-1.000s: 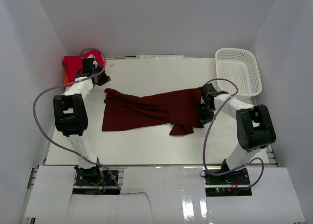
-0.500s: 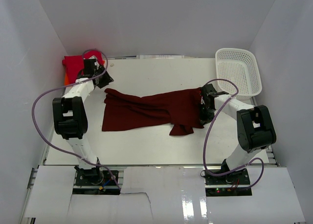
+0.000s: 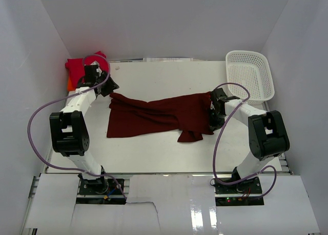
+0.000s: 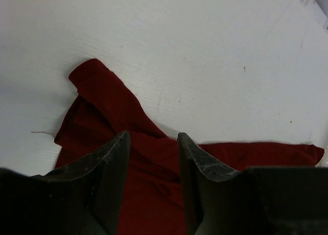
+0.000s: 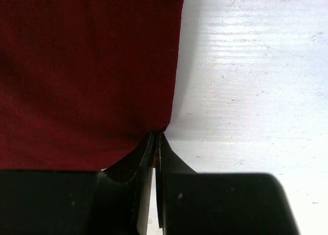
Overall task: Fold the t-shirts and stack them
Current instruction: Flatten out the tshirt
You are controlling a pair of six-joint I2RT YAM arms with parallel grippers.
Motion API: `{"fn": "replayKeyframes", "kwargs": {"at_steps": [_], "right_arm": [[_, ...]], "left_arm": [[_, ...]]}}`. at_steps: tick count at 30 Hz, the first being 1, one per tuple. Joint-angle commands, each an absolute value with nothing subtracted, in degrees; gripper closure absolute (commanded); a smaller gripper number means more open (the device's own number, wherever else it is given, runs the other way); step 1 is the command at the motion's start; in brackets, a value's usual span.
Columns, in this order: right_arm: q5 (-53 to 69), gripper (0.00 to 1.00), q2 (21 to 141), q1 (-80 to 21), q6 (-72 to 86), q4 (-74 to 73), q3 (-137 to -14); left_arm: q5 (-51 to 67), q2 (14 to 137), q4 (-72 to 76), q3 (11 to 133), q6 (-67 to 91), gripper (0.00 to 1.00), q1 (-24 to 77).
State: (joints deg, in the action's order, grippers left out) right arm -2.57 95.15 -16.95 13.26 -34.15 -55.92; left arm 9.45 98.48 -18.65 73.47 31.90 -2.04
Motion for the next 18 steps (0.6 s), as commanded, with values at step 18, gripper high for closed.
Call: {"fn": "replayKeyframes", "kwargs": {"at_steps": [18], "right_arm": [[-2.0,0.92,94.1,-16.9,12.7,-34.7,-55.2]], "left_arm": [[13.1,99.8,-16.8,69.5,35.0,0.46,-2.3]]}}
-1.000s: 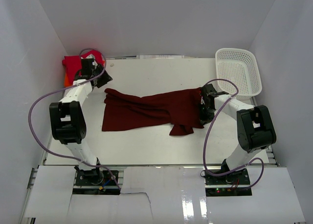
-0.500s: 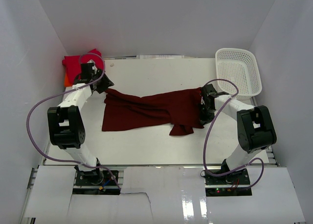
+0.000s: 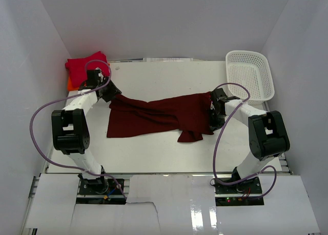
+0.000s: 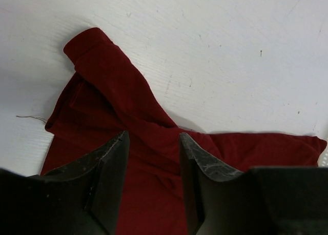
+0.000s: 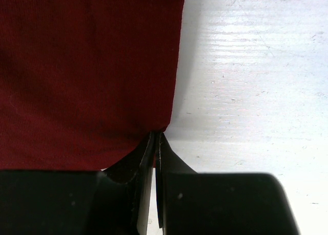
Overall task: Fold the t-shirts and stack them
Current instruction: Flatten out the tshirt
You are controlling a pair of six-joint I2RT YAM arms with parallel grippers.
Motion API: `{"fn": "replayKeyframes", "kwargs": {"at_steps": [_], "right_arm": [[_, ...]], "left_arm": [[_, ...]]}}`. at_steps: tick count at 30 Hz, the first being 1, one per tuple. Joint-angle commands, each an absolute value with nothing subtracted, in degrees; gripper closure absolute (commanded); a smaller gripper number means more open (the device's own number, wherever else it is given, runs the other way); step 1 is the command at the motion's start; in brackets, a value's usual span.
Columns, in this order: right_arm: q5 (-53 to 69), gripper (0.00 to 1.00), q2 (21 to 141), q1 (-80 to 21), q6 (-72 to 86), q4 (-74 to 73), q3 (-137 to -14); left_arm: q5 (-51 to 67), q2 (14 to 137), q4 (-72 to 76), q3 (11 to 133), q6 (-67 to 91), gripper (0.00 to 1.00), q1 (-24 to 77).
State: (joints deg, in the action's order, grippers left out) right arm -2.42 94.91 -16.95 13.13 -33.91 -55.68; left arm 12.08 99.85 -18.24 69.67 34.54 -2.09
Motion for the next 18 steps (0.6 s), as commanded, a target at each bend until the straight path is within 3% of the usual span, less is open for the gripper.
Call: {"fn": "replayKeyframes", "kwargs": {"at_steps": [1,15,18], "right_arm": [[-2.1,0.92,94.1,-16.9,12.7,-34.8,-55.2],[-1.9,0.92,94.5,-16.9,12.5,-35.2,-56.0],[-2.1,0.92,94.5,-16.9,12.4,-35.3,-55.9]], "left_arm": [[13.1,100.2,-16.5,69.5,35.0,0.46,-2.3],[12.9,108.3,-15.3,72.9,34.8,0.46,-2.3],[13.3,110.0,-14.9,74.5,35.5,0.64,-2.3]]}}
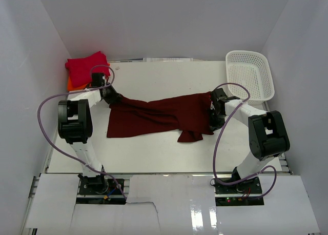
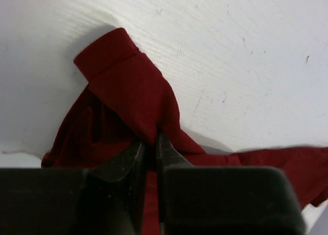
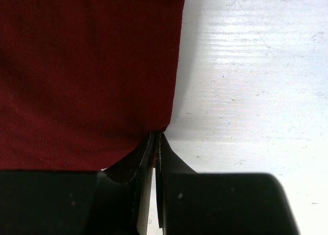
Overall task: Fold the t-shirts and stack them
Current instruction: Flatten out the tshirt
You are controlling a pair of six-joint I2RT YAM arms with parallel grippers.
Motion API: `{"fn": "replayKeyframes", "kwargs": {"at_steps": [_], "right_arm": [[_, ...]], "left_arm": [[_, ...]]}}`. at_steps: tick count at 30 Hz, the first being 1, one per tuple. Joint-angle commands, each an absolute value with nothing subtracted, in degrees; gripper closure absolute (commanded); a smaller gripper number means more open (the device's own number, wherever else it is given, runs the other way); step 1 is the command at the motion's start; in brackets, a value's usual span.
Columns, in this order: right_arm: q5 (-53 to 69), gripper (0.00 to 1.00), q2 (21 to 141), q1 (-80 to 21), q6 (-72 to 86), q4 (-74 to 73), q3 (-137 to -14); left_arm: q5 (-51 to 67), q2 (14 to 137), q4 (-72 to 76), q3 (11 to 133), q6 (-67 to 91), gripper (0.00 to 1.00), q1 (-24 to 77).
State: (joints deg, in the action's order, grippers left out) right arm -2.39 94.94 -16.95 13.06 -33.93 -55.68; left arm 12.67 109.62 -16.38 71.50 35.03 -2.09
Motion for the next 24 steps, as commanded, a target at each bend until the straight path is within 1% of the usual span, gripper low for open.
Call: {"fn": "replayKeyframes", "kwargs": {"at_steps": [1,2,3,4,13,18,20,22,24], "right_arm": [[-2.1,0.92,94.6,-16.9,12.4,-35.2,-55.8],[-2.1,0.92,94.7,-16.9,12.4,-35.2,-55.7],[-2.1,0.92,94.7,-16.8,12.4,-35.2,-55.7],[-2.0,0.92,94.7,-16.9,12.4,-35.0,-55.5],[-1.9,0.92,95.3,-16.9,12.3,-34.4,-54.8],[-1.8,0.92,95.3,-16.9,12.4,-34.2,-54.6],[-1.7,0.92,95.2,-17.0,12.4,-34.3,-54.6],[-1.8,0.92,94.9,-17.0,12.4,-34.3,-54.4],[-1.8,0.92,94.7,-17.0,12.4,-34.4,-54.2]], "left_arm": [[13.6,110.3,-14.2,74.9,35.9,0.83,-2.2],[14.1,110.6,-14.2,75.4,36.4,0.92,-2.3],[14.3,110.8,-14.1,76.7,36.5,0.99,-2.2],[14.7,111.4,-14.1,77.3,36.6,1.0,-2.1],[15.6,112.0,-14.6,84.1,38.3,1.0,-1.8],[15.5,116.2,-13.5,87.5,39.0,0.96,-1.3],[16.3,117.4,-11.6,87.6,39.7,0.92,-1.3],[15.9,118.1,-6.7,86.1,40.5,0.69,-1.1],[16.3,118.7,-3.1,84.0,41.7,0.56,-1.1]]}}
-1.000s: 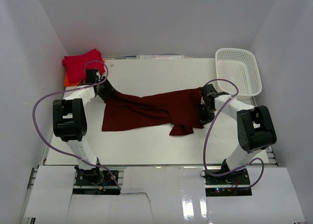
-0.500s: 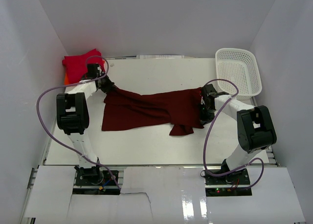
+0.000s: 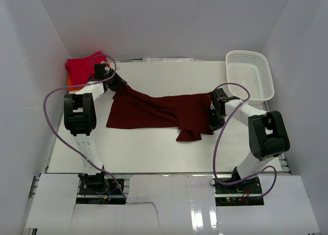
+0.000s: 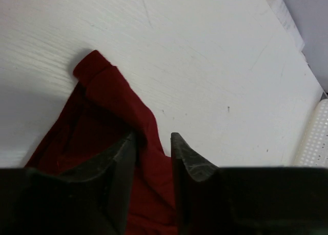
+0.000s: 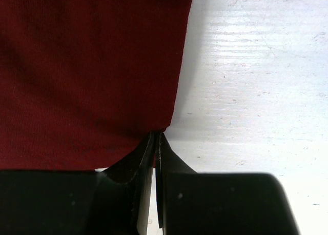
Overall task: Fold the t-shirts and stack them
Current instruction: Flatten out the tshirt
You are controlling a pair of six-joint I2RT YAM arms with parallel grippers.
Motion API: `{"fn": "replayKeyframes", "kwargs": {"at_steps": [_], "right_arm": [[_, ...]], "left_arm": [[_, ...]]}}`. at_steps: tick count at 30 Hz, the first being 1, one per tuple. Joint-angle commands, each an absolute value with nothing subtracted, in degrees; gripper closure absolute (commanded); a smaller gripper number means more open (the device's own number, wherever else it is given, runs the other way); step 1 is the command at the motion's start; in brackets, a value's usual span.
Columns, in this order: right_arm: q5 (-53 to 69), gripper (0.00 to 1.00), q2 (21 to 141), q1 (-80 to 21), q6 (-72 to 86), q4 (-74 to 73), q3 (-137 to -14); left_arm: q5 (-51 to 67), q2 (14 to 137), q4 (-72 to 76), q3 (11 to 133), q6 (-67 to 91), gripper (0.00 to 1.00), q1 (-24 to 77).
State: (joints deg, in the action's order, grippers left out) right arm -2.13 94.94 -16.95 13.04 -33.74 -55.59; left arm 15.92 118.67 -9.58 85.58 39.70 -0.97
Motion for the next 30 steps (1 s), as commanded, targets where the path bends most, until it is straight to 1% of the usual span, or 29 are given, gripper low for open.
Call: {"fn": "replayKeyframes", "kwargs": {"at_steps": [1,3,6,9,12,17,18,20,22,23,24,26,27,30], "right_arm": [[-1.8,0.92,94.5,-17.0,12.4,-34.4,-54.1],[-2.0,0.92,94.2,-17.0,12.4,-34.4,-54.0],[-2.0,0.92,93.9,-17.0,12.3,-34.5,-53.6],[-1.8,0.92,93.5,-17.0,12.3,-34.4,-53.5],[-1.4,0.92,93.5,-17.0,12.4,-34.3,-53.4],[-1.3,0.92,93.5,-17.0,12.1,-34.3,-53.6],[-1.3,0.92,93.5,-17.0,12.1,-34.4,-53.6],[-1.3,0.92,93.4,-17.0,12.0,-34.4,-53.7],[-1.2,0.92,93.4,-17.0,12.0,-34.5,-53.9],[-1.1,0.92,93.3,-17.0,12.0,-34.5,-54.0],[-1.2,0.92,93.3,-17.0,12.0,-34.5,-54.0],[-1.2,0.92,93.3,-17.0,12.0,-34.5,-54.2],[-1.1,0.92,93.3,-17.0,12.0,-34.5,-54.4],[-0.9,0.92,93.4,-17.0,12.0,-34.6,-54.7]], "left_arm": [[17.0,118.9,-2.5,83.8,41.8,0.55,-1.0],[17.0,118.5,-1.0,83.4,41.9,0.53,-1.0],[15.4,115.8,3.2,80.6,40.9,0.46,-1.0],[13.5,110.8,4.7,78.5,38.3,0.45,-1.0],[10.4,105.8,2.3,77.1,36.6,0.39,-1.1],[9.8,101.6,-2.5,76.4,34.3,0.36,-2.1],[10.1,100.9,-3.9,76.4,34.1,0.32,-2.7],[11.4,100.9,-5.4,77.9,32.9,0.32,-4.0],[12.1,102.7,-11.1,80.5,31.5,0.32,-4.7],[12.0,103.7,-13.5,84.0,29.4,0.32,-4.9],[11.9,106.1,-18.8,85.9,28.4,0.32,-5.3],[10.3,108.1,-23.4,90.0,26.0,0.34,-5.4],[9.6,109.1,-26.3,90.4,25.6,0.35,-5.5],[8.4,108.7,-26.8,88.6,25.3,0.35,-5.7]]}}
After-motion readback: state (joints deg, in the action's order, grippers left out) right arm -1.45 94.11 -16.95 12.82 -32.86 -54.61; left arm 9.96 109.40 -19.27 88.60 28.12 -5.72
